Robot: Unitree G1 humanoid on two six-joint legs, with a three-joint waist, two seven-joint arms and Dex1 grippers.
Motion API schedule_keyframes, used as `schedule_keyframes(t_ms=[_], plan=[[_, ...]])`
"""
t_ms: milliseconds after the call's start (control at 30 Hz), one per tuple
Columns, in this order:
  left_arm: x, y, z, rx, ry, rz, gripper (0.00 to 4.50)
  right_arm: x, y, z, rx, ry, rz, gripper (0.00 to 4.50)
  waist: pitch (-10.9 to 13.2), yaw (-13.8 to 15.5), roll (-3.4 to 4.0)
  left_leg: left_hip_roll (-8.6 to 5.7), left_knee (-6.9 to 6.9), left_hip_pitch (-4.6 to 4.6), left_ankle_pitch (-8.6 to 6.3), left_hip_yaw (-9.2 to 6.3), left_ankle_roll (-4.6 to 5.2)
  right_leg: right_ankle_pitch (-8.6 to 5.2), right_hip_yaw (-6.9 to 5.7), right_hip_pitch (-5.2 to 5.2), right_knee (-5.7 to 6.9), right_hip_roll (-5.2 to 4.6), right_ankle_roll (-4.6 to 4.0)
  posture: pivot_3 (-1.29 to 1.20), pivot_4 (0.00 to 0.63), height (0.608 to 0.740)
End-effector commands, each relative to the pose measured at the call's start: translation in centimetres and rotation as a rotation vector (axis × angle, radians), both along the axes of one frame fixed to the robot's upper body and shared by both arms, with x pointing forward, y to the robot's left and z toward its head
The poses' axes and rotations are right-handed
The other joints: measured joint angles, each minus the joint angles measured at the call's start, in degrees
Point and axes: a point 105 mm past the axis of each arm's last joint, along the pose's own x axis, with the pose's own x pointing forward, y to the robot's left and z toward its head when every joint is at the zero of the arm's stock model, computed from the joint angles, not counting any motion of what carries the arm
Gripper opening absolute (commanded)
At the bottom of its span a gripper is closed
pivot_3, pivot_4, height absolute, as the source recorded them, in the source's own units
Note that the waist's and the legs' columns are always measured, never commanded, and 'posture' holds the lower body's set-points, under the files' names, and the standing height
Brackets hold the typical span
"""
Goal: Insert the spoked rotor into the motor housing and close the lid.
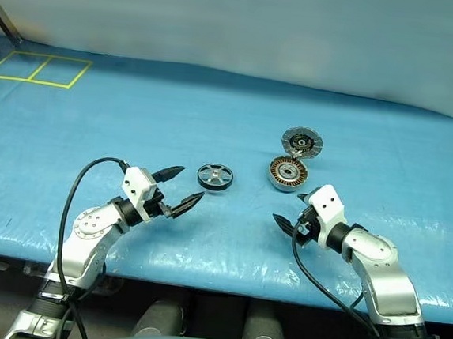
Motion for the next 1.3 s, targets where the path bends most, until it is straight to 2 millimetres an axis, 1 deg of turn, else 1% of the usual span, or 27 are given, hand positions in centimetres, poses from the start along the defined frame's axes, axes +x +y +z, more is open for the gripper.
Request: schedule_keyframes(t_ms=[33, 533, 667, 1033, 1100, 1167, 1300], plan=[[-0.1, -0.5, 1.5, -0.012, -0.059, -0.023, 4.44, 0.4, -0.2, 1.2, 0.006, -0.052, -0.007, 4.42, 0.0, 0.0, 0.0, 0.0, 0.0, 0.0, 0.0, 0.0, 0.0, 0.0, 0.0, 0.0, 0.0, 0.0, 0.0, 0.0, 0.15, 0.74], [-0.2, -0.8, 1.6, -0.008, -0.065, -0.032, 4.44, 1.0, -0.5, 1.4, -0.01, -0.074, -0.024, 4.42, 0.0, -0.01, 0.0, 0.0, -0.01, -0.01, 0.0, 0.0, 0.0, 0.0, 0.0, 0.0, 0.0, 0.0, 0.0, 0.0, 0.15, 0.74], [-0.2, -0.9, 1.6, -0.005, -0.064, -0.038, 4.44, 1.3, -0.9, 1.3, -0.029, -0.09, -0.071, 4.42, 0.0, 0.0, 0.0, 0.0, 0.0, 0.0, 0.0, 0.0, 0.0, 0.0, 0.0, 0.0, 0.0, 0.0, 0.0, 0.0, 0.15, 0.74], [-0.1, -0.8, 1.4, 0.006, -0.059, -0.026, 4.44, 1.4, -0.8, 1.1, -0.056, -0.089, -0.066, 4.42, 0.0, -0.01, 0.0, 0.0, -0.01, -0.01, 0.0, 0.0, 0.0, 0.0, 0.0, -0.01, 0.0, 0.0, 0.0, 0.0, 0.15, 0.74], [-0.1, -0.8, 1.4, 0.008, -0.059, -0.024, 4.44, 1.3, -0.6, 1.1, -0.092, -0.082, -0.032, 4.42, 0.0, -0.04, 0.0, 0.0, -0.01, 0.0, 0.0, 0.0, 0.0, 0.0, 0.0, -0.01, 0.0, 0.0, 0.0, 0.0, 0.15, 0.74], [0.0, -0.8, 1.4, 0.009, -0.059, -0.023, 4.44, 1.3, -0.3, 1.6, -0.168, -0.083, 0.048, 4.42, 0.01, -0.08, 0.02, 0.0, 0.0, 0.0, 0.0, 0.02, 0.0, 0.0, 0.0, -0.02, 0.0, 0.0, 0.0, 0.0, 0.15, 0.74], [0.2, -0.9, 1.3, 0.014, -0.055, -0.024, 4.44, 2.8, -0.3, 3.3, -0.444, -0.092, 0.241, 4.42, 0.07, -0.46, 0.08, 0.0, 0.04, 0.01, 0.0, 0.1, 0.0, 0.0, 0.01, -0.03, 0.0, -0.03, 0.0, 0.0, 0.15, 0.74]])
